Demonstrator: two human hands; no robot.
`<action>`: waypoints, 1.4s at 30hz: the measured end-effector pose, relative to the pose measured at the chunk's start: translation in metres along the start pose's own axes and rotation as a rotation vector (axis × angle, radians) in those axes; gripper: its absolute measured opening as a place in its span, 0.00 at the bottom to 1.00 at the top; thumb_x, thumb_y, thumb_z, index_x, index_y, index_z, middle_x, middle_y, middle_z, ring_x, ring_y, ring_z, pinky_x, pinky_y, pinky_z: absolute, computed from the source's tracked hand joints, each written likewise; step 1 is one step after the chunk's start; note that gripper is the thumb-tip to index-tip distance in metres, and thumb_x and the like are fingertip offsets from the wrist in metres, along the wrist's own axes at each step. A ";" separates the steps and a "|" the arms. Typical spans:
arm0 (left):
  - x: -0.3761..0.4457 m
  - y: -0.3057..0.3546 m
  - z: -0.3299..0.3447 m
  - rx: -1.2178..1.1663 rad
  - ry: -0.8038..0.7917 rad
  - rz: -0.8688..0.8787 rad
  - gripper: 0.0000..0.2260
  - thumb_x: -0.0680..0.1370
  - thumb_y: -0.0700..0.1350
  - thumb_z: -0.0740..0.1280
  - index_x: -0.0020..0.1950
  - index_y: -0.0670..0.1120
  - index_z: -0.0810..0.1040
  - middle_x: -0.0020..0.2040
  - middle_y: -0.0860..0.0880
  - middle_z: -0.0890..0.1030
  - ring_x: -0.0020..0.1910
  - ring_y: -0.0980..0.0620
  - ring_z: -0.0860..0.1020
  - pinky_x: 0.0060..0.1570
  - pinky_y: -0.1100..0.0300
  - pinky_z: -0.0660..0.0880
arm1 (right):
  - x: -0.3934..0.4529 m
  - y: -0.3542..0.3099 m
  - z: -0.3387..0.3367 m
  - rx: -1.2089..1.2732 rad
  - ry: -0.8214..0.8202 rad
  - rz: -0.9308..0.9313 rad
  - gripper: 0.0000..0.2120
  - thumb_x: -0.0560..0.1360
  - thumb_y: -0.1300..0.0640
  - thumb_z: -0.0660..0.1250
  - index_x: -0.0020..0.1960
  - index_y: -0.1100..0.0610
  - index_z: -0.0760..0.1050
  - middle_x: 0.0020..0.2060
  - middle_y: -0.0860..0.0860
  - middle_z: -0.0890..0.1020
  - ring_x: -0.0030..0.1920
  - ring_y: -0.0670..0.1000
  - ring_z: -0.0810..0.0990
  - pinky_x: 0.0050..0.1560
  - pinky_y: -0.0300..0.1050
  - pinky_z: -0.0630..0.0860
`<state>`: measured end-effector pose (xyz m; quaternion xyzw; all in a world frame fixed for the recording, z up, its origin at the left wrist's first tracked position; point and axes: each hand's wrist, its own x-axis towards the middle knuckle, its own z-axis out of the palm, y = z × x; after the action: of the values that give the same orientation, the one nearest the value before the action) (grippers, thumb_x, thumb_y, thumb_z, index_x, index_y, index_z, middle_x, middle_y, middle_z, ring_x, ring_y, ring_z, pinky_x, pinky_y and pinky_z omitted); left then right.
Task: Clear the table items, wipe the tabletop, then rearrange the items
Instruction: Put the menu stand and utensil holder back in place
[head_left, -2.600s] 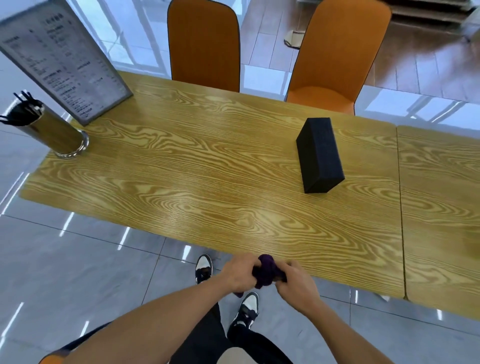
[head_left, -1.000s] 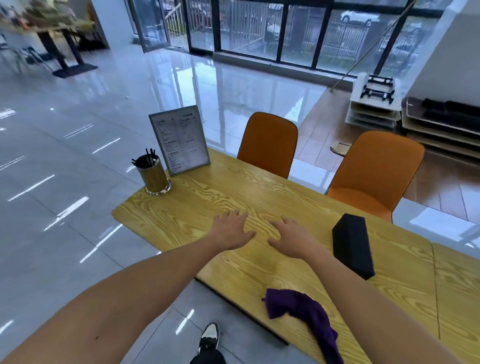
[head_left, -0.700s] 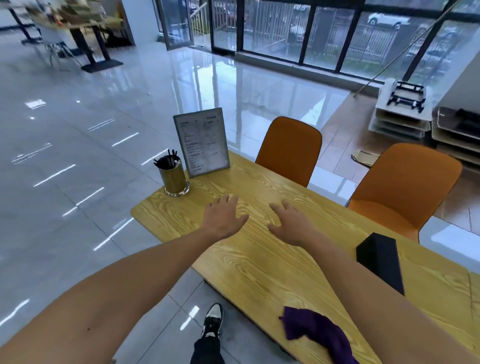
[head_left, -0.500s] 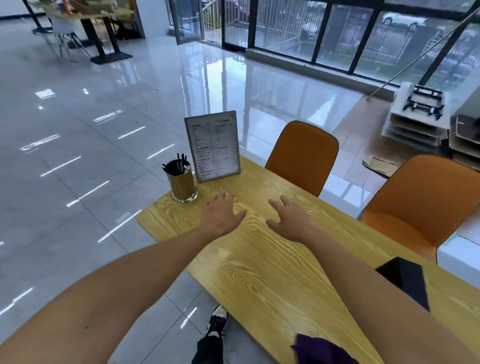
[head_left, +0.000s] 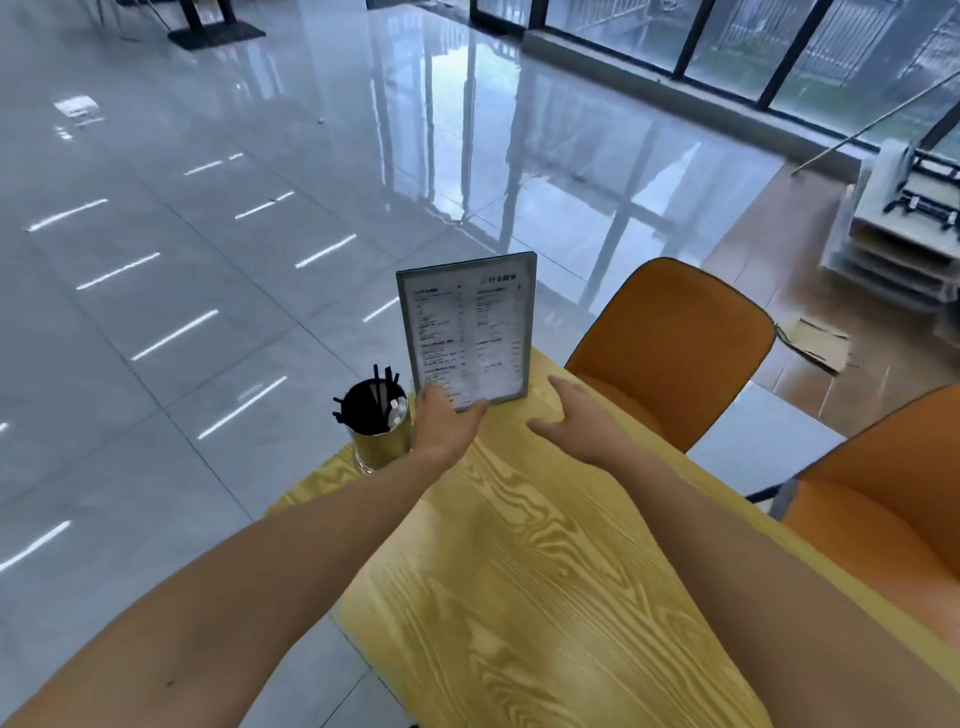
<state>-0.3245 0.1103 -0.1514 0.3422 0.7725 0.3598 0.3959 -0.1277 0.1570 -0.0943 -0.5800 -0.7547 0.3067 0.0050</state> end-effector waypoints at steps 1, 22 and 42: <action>0.012 0.006 -0.001 -0.042 0.015 -0.021 0.42 0.68 0.63 0.73 0.75 0.45 0.62 0.70 0.45 0.72 0.69 0.45 0.72 0.68 0.45 0.72 | 0.016 -0.003 -0.001 0.036 0.008 0.005 0.42 0.77 0.42 0.70 0.82 0.52 0.53 0.80 0.53 0.60 0.77 0.56 0.64 0.69 0.54 0.71; 0.131 0.008 0.040 -0.174 0.464 -0.127 0.36 0.69 0.50 0.80 0.68 0.41 0.65 0.65 0.42 0.71 0.64 0.40 0.72 0.63 0.41 0.72 | 0.170 0.001 0.024 0.760 0.211 0.188 0.18 0.77 0.57 0.73 0.64 0.56 0.72 0.57 0.49 0.81 0.57 0.51 0.81 0.57 0.53 0.82; -0.049 0.010 0.138 0.035 0.078 0.175 0.32 0.63 0.61 0.81 0.56 0.47 0.69 0.52 0.47 0.76 0.54 0.44 0.76 0.45 0.47 0.77 | -0.062 0.151 0.024 0.745 0.590 0.402 0.12 0.75 0.54 0.74 0.58 0.54 0.79 0.53 0.45 0.84 0.53 0.49 0.82 0.50 0.49 0.80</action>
<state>-0.1815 0.1149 -0.1848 0.4010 0.7606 0.3926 0.3265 0.0157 0.1120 -0.1632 -0.7343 -0.4345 0.3729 0.3646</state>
